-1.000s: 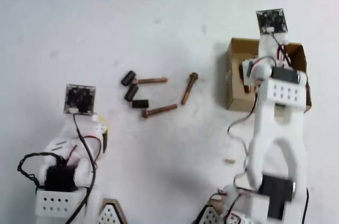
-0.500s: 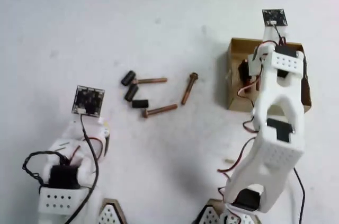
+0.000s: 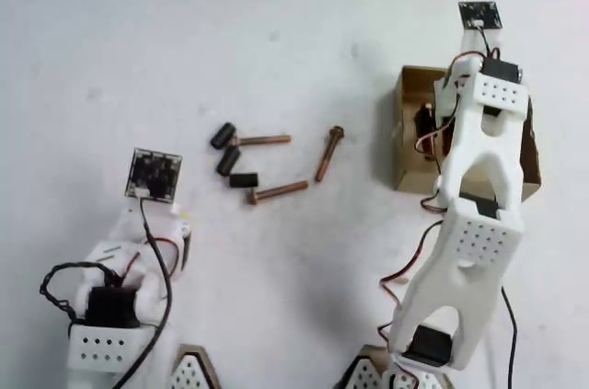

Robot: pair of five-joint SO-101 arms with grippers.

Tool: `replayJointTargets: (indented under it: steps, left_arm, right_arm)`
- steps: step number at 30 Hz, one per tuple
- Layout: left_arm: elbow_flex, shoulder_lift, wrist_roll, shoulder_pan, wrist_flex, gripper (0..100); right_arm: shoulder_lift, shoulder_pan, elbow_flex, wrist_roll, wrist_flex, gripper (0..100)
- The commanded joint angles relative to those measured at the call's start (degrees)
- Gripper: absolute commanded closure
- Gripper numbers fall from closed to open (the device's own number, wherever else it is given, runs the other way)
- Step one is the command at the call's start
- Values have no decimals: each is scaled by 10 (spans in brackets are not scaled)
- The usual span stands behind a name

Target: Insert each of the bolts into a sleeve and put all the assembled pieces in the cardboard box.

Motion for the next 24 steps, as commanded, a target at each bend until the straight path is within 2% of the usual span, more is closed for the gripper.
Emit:
replayJointTargets:
  steps: [1, 7, 19, 24]
  left_arm:
    - [-5, -7, -5, -8, -12, 980]
    - [-9, -7, -2, -55, -16, 980]
    - [-7, -7, -2, -57, -13, 980]
    - [-6, -7, -4, -58, -12, 980]
  right_arm:
    - [-13, 3, -34, 6, 12, 875]
    - [-46, -27, -35, 6, 58, 875]
    - [-202, -138, -35, 2, 200, 875]
    - [-257, -201, -31, 5, 215, 875]
